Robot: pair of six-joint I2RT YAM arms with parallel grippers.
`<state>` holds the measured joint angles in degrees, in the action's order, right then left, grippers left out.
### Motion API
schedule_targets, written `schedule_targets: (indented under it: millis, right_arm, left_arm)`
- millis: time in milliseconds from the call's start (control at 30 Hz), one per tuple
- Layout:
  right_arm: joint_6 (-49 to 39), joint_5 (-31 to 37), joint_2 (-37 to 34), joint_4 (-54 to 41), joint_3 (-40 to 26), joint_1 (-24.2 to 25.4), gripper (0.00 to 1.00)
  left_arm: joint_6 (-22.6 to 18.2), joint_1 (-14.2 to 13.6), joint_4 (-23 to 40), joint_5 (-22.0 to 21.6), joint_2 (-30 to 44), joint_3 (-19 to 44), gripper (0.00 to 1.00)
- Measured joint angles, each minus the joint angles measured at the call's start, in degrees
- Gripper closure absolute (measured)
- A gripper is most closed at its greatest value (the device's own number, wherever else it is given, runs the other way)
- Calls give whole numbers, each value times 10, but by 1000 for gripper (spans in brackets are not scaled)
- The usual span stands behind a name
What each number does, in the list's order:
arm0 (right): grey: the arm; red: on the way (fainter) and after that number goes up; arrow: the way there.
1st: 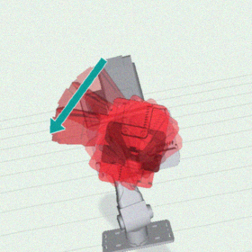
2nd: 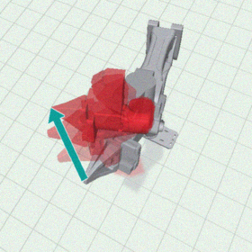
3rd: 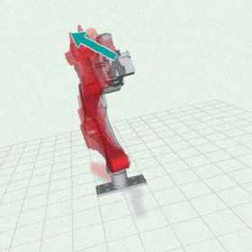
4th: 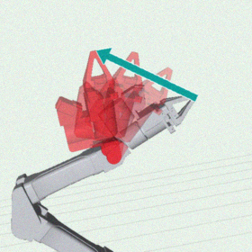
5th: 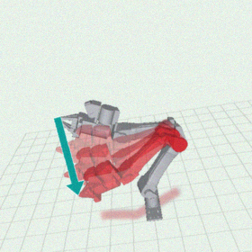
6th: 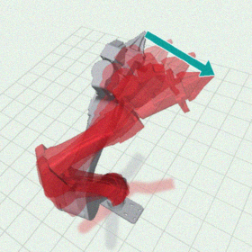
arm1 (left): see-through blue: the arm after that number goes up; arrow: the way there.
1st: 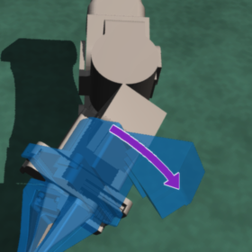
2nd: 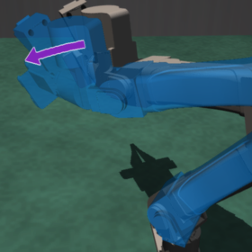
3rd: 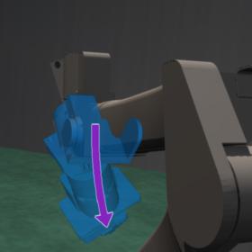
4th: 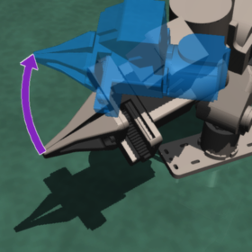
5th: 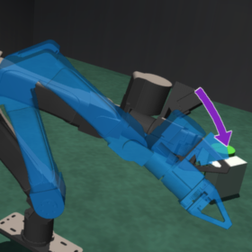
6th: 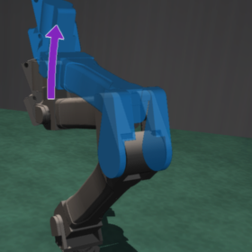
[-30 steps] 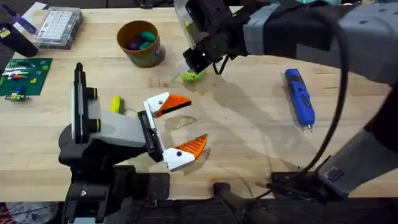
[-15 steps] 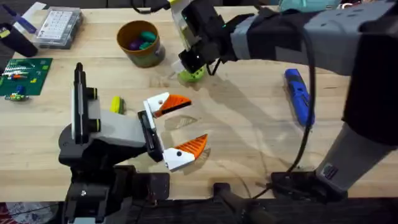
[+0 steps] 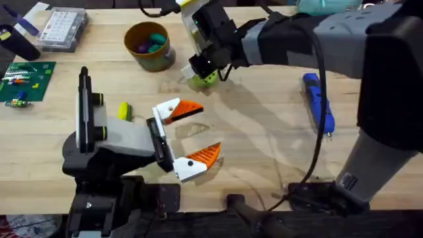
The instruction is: Pick up the gripper from the table and insert it into the empty holder that is missing its gripper. Then pick up a screw, insert it into the mounting hole, and use the screwdriver to tighten it. Finally, clean up the table by picking up the vegetable and placing it into the bucket.
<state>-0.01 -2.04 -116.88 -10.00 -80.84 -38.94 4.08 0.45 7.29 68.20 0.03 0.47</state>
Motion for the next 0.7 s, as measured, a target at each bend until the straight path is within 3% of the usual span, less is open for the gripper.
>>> schedule_targets:
  millis: [200,433,700]
  right_arm:
    - [0,-1,0,0,0,0,451]
    - [2,-2,0,0,0,0,573]
    - [2,-4,-10,3,0,0,549]
  left_arm:
    - [0,0,0,0,0,0,12]
    - [0,0,0,0,0,0,12]
    - [0,0,0,0,0,0,12]
